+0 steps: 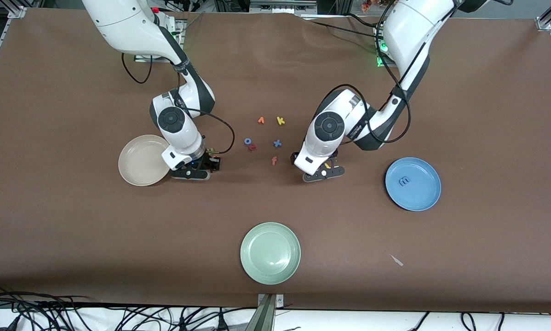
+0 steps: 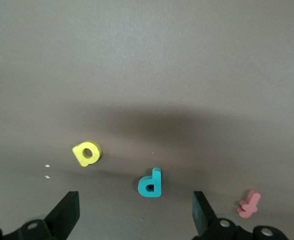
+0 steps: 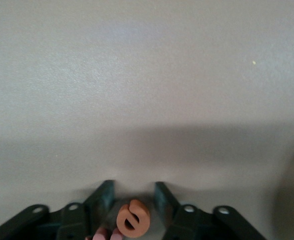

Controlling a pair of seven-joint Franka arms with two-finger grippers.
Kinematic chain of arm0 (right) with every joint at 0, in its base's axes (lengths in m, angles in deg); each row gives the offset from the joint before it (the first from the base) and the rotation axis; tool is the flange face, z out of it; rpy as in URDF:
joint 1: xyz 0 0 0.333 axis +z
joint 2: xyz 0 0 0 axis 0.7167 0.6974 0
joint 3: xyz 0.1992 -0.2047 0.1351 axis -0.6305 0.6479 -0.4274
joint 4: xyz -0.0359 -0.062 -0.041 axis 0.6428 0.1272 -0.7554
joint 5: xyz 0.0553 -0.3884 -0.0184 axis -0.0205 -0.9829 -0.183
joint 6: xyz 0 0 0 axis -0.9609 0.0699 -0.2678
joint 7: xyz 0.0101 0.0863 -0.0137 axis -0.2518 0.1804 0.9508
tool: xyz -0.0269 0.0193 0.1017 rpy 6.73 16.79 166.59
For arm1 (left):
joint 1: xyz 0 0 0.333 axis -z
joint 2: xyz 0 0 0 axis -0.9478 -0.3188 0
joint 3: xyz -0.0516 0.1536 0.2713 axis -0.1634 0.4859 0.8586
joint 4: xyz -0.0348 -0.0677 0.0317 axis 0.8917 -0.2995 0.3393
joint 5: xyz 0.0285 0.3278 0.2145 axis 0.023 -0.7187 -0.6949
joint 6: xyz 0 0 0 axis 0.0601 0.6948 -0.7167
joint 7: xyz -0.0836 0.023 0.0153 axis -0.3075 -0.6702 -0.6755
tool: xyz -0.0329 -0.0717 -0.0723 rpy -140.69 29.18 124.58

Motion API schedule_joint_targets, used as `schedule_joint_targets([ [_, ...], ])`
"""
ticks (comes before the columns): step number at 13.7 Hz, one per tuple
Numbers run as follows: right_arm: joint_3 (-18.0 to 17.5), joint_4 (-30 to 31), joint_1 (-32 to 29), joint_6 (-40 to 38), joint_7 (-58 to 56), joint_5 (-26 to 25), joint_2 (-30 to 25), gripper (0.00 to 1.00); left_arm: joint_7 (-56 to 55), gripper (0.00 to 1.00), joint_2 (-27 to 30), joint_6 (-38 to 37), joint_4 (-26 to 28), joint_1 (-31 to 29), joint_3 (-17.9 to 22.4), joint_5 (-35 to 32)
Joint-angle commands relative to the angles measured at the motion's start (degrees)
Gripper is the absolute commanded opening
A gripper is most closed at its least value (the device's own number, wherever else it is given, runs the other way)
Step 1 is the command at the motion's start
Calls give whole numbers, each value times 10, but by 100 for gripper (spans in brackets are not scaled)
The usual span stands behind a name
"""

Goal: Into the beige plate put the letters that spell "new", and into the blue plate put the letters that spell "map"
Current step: 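Grasp the teal p with the left gripper while the right gripper holds the e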

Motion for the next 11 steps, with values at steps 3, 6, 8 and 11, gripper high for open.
schedule_joint_targets([
  [3, -9, 5, 9, -29, 52, -7, 6, 64, -36, 94, -15, 23, -2, 20, 4, 8],
  [6, -10, 6, 9, -30, 56, -7, 5, 61, -35, 83, -18, 24, -3, 21, 3, 5],
  [8, -11, 10, 9, -30, 56, -7, 6, 49, -34, 82, -19, 24, -3, 21, 3, 5],
  [11, -15, 13, 9, -30, 57, -6, 6, 34, -29, 83, -25, 24, -5, 21, 4, 4],
])
